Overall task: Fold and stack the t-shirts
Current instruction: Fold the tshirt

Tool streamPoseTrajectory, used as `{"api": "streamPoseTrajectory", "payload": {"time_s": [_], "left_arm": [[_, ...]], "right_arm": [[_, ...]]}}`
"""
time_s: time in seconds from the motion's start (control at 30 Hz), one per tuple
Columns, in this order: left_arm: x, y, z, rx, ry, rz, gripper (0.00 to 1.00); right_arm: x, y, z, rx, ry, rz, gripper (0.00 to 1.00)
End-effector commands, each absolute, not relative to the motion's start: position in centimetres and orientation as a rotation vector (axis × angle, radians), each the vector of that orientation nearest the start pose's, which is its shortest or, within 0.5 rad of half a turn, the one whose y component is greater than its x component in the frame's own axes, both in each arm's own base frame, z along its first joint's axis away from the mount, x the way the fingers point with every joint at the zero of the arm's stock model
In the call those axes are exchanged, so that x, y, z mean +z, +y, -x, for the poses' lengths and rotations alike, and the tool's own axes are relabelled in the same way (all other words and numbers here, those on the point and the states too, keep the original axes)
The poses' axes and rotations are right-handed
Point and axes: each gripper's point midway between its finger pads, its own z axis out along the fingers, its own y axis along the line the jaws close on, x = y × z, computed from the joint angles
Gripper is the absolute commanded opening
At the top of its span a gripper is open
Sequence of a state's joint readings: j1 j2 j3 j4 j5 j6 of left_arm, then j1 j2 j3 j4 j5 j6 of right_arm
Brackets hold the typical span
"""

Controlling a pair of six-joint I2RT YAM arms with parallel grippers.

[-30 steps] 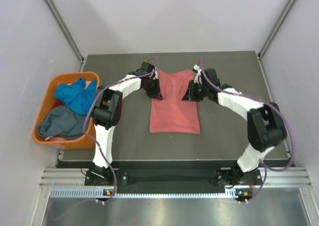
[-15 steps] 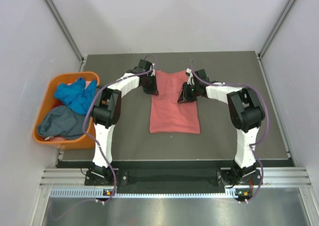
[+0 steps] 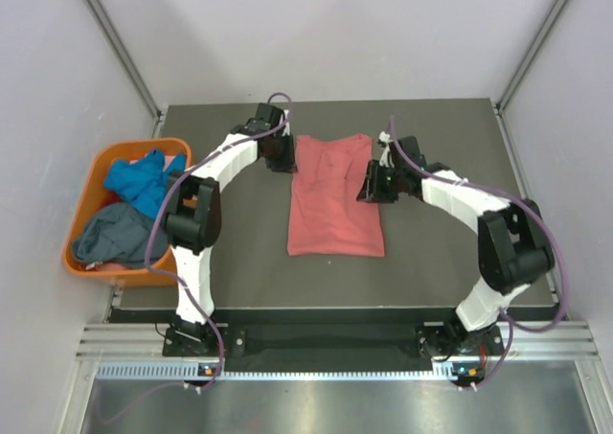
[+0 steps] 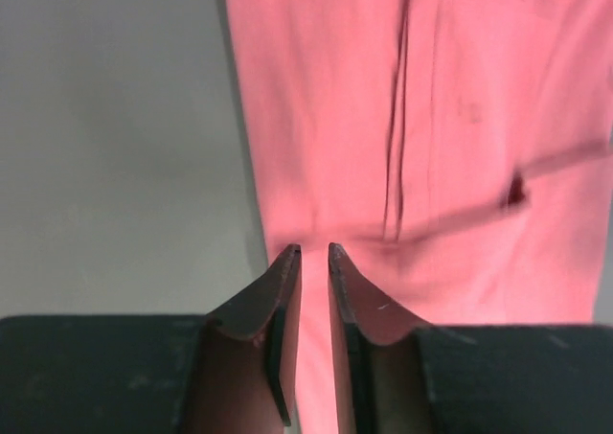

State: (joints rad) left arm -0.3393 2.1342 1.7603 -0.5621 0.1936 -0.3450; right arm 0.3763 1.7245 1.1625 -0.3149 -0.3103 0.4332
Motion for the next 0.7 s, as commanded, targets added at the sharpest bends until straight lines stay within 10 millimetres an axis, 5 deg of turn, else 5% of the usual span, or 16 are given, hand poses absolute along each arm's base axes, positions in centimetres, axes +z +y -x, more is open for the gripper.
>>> {"api": "streamPoseTrajectory", "payload": {"time_s": [0.0,0.03,0.1,0.23,0.4,0.67], "left_arm": [[11.5,-21.7,-42.4,-0.609,2.616,-0.063,0.25],[12.2,-22.0,-40.9,-0.633,2.613,-0.075,0.28],[9.7,-21.3,-37.5,-0.603,2.7,-0.062,0.41],[8.4,-21.3,-31.8,-0.583,2.777,-0.093,0.43],[8.3,-21.9,-28.4,-0.635,2.783,-0.054,0.44],[5.0,-20.8,-24.8,-0.591,2.86,0.029,0.47]], "right_arm": [[9.7,19.4,-32.9,0.66,2.563,-0.049,0.38],[9.4,19.0,-32.0,0.658,2.575,-0.076,0.39],[8.6,18.0,-29.6,0.643,2.594,-0.116,0.41],[7.4,16.9,-26.7,0.647,2.62,-0.191,0.44],[5.9,15.7,-25.0,0.602,2.63,-0.267,0.46],[3.7,15.9,-23.5,0.665,2.631,-0.372,0.46]]}}
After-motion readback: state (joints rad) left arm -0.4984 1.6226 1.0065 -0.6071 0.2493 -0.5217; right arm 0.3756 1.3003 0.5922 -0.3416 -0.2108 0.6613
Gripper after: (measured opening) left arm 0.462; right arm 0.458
